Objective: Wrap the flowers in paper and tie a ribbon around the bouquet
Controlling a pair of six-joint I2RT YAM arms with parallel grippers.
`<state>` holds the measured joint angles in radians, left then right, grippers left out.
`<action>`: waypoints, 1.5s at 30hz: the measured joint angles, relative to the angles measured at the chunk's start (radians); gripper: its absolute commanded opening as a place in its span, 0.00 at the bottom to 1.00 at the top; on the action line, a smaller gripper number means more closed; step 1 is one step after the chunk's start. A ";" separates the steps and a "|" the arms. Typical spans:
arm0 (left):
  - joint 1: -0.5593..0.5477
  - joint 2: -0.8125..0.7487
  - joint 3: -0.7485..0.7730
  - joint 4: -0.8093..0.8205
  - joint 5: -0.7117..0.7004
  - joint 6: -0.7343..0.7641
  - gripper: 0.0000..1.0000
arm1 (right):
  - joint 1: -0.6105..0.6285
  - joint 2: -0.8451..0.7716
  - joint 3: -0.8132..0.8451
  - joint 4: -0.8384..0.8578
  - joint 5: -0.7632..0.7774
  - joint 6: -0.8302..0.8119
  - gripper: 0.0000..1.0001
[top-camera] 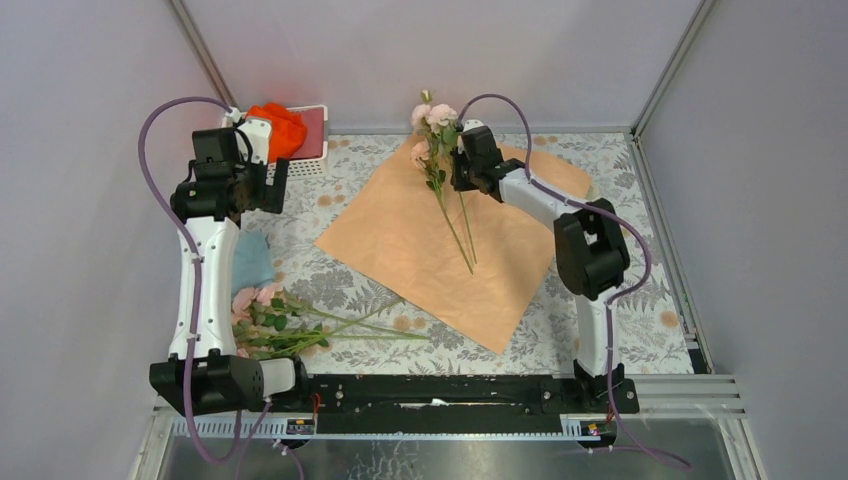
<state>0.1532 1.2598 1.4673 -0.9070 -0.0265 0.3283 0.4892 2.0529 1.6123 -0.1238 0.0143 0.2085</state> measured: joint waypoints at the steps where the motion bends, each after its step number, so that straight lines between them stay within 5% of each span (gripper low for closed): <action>1: 0.000 0.002 -0.001 0.000 0.000 0.000 0.99 | -0.003 0.030 0.020 -0.006 0.000 -0.002 0.27; 8: 0.000 0.002 -0.020 0.002 0.001 0.004 0.99 | -0.014 0.153 0.126 -0.132 -0.019 -0.015 0.56; 12: 0.000 0.002 -0.032 0.002 0.005 0.004 0.99 | -0.011 0.133 0.134 -0.159 -0.035 -0.058 0.52; 16: 0.000 0.000 -0.048 0.005 0.027 0.004 0.99 | 0.026 -0.042 -0.068 -0.108 -0.039 -0.126 0.49; 21: 0.000 -0.018 -0.116 0.010 0.044 0.003 0.99 | 0.260 -0.252 -0.262 -0.045 -0.174 -0.241 0.46; 28: 0.000 -0.065 -0.241 0.019 0.072 0.003 0.99 | 0.603 -0.187 -0.268 0.055 -0.347 -0.287 0.45; 45: 0.000 -0.061 -0.287 0.048 0.116 -0.023 0.99 | 0.687 -0.069 -0.258 0.113 -0.293 -0.226 0.44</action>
<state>0.1535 1.1984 1.1805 -0.8585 0.0891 0.3058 1.1759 1.9842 1.3544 -0.0105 -0.2787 -0.0174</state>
